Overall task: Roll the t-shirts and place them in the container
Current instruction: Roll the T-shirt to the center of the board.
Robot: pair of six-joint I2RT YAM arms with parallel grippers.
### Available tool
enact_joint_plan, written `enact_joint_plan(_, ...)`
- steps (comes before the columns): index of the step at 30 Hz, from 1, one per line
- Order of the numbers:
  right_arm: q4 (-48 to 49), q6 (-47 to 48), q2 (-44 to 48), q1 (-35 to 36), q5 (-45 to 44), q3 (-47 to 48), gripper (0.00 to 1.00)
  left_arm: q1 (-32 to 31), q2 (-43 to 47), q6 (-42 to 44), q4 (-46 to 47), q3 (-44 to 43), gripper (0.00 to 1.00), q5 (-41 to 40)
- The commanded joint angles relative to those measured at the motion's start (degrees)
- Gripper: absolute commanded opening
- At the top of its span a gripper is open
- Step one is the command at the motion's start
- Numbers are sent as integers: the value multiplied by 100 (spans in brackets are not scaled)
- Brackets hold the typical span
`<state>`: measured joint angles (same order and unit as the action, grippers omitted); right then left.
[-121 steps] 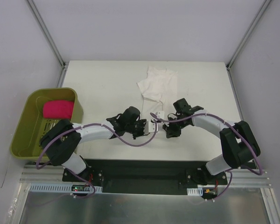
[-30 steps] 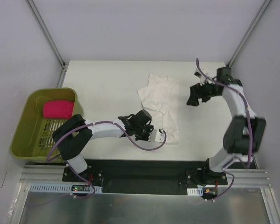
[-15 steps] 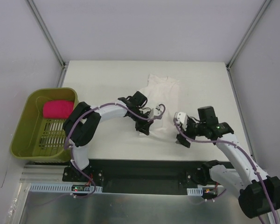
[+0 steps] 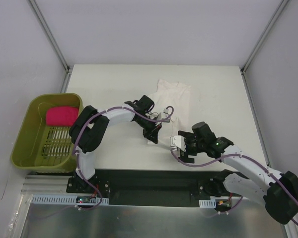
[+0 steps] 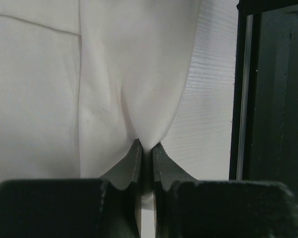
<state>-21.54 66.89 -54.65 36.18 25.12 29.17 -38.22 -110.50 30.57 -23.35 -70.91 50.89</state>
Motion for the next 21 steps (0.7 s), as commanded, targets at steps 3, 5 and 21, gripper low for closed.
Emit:
enact_joint_plan(3, 1064, 51, -484, 363, -657, -95, 91, 78, -86, -33, -187, -177, 0, 448)
enact_joint_plan(5, 1274, 113, -590, 407, -789, -192, 91, 113, -95, -51, -187, -203, 0, 483)
enact_joint_plan(21, -2299, 596, -2371, -611, 1336, 1529, 11, 596, -630, 9, -2180, -1099, 0, 1625)
